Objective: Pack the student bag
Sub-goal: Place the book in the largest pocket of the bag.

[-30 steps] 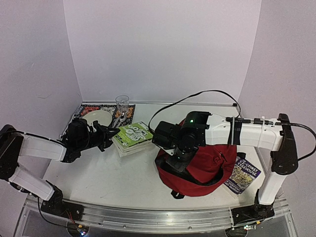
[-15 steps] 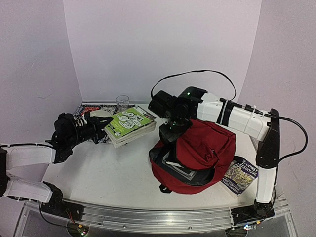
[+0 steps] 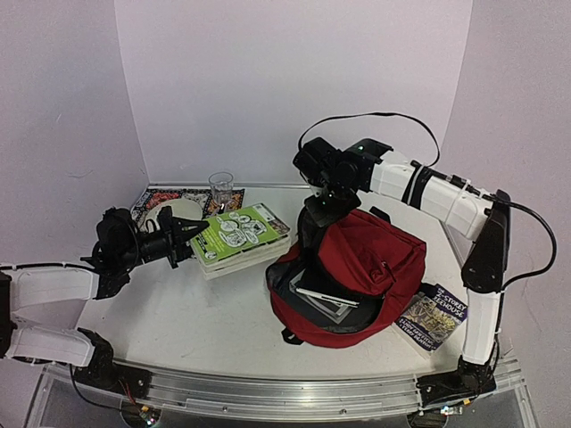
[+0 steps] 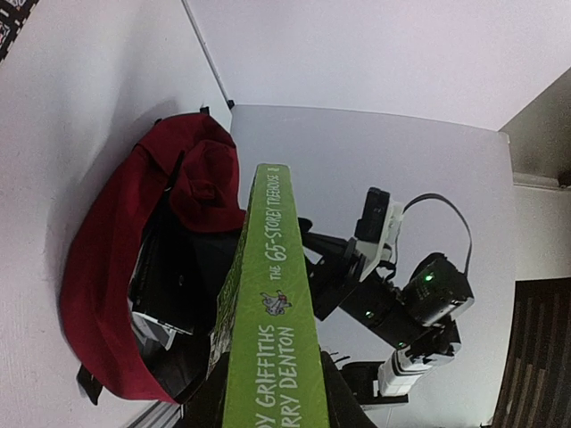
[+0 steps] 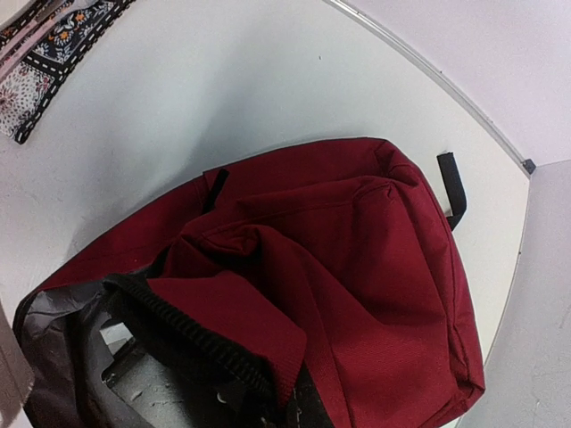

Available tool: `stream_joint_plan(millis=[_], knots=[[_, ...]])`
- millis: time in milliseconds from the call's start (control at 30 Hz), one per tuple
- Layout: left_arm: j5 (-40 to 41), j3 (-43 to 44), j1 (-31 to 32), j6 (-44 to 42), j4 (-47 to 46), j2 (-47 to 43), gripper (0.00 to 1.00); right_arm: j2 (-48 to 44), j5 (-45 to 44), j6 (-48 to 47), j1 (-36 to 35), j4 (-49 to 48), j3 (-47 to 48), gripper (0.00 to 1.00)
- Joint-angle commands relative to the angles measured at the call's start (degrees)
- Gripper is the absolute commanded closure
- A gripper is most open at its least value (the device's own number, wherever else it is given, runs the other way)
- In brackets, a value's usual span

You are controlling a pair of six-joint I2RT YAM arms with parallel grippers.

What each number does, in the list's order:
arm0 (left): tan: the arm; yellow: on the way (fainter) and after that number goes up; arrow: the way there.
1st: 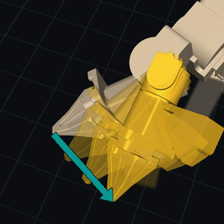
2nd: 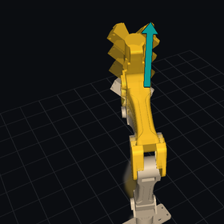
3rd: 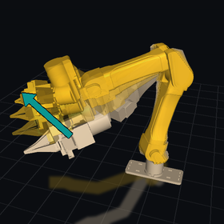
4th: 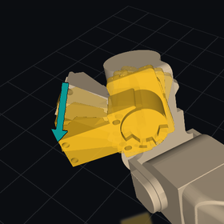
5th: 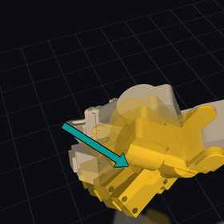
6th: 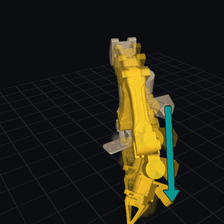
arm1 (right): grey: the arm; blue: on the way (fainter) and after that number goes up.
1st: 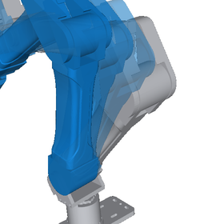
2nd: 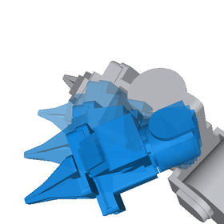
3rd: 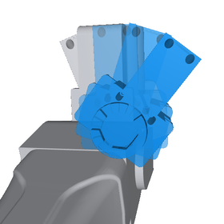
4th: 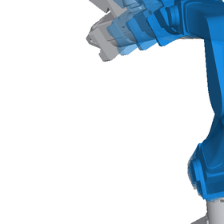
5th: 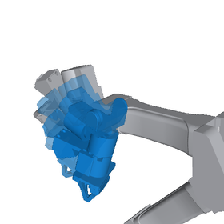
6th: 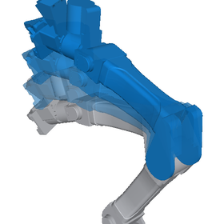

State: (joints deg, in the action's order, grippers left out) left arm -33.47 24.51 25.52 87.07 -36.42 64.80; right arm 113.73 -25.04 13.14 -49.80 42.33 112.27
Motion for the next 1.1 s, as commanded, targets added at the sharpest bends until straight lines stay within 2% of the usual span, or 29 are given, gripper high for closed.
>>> stream_joint_plan(millis=[0,267,533,867,1067], knots=[[-4.56,3.75,2.39,0.61,-6.28,2.02,1.00,-1.24,-0.35,-0.97,0.95,-2.81,4.21,1.00],[-2.23,5.24,7.53,-0.84,-6.32,7.33,1.00,-2.43,2.11,-0.92,1.31,-4.49,4.74,1.00],[-0.63,11.30,12.21,-2.06,-6.36,16.34,1.00,-4.97,6.77,-1.19,1.35,-8.10,1.52,1.00],[2.61,9.19,12.45,-4.14,-6.29,21.98,1.00,-9.85,8.21,-3.24,1.37,-11.79,-3.10,1.00],[3.60,12.89,13.18,-5.57,-6.35,27.03,1.00,-9.92,11.24,-3.56,1.35,-12.88,-3.90,1.00]])
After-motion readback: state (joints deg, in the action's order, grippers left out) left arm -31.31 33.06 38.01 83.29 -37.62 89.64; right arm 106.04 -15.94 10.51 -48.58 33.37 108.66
